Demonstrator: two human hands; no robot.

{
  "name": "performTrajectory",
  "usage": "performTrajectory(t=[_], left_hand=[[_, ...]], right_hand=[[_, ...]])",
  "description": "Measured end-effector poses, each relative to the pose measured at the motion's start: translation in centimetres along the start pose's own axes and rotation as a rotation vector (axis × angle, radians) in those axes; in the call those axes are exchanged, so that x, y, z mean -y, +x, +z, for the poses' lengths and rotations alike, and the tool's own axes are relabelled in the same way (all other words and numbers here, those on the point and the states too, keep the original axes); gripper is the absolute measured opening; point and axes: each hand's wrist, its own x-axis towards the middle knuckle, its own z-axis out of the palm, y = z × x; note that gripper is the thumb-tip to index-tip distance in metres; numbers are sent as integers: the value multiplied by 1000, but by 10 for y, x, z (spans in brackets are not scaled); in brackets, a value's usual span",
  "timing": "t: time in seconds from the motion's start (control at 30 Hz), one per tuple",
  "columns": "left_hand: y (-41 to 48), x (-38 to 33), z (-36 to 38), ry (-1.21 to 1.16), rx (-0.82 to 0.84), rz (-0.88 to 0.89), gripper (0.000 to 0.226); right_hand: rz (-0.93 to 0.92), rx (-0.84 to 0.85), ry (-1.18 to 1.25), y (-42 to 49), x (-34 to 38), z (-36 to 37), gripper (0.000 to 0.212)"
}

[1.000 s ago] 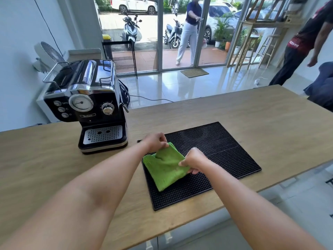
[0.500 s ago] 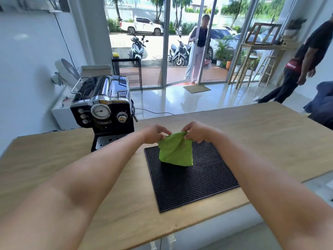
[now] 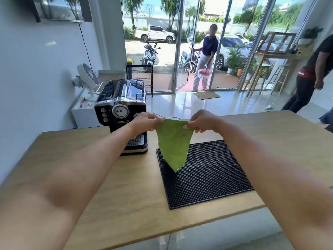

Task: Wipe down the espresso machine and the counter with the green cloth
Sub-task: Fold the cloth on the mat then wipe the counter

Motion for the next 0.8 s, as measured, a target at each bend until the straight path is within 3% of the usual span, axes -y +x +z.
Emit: performTrajectory(t=[0.17,0.33,0.43,0.5,0.63,0.8], left_hand=[[-22,-1,-30,-192,-145,34,44],[-57,5,-54,-235,-255,76,16],[-89,17,-60,-205,-239,58,14],[-113,28,-57,-167,-197,26,16],[-161,61,-44,-134,-79,-101,12],[-194,108,-18,-184,126,-315,9]], right_hand=[[-123,-75,299,2,20,16,4],[-235,-102,419,0,40,54,12],[-241,-51,483,-6,41,76,8],[-257,83,541,-18,36,89,3],[-194,472,548,-44,15,124,19],[-51,710,451,-61,-5,170,7]])
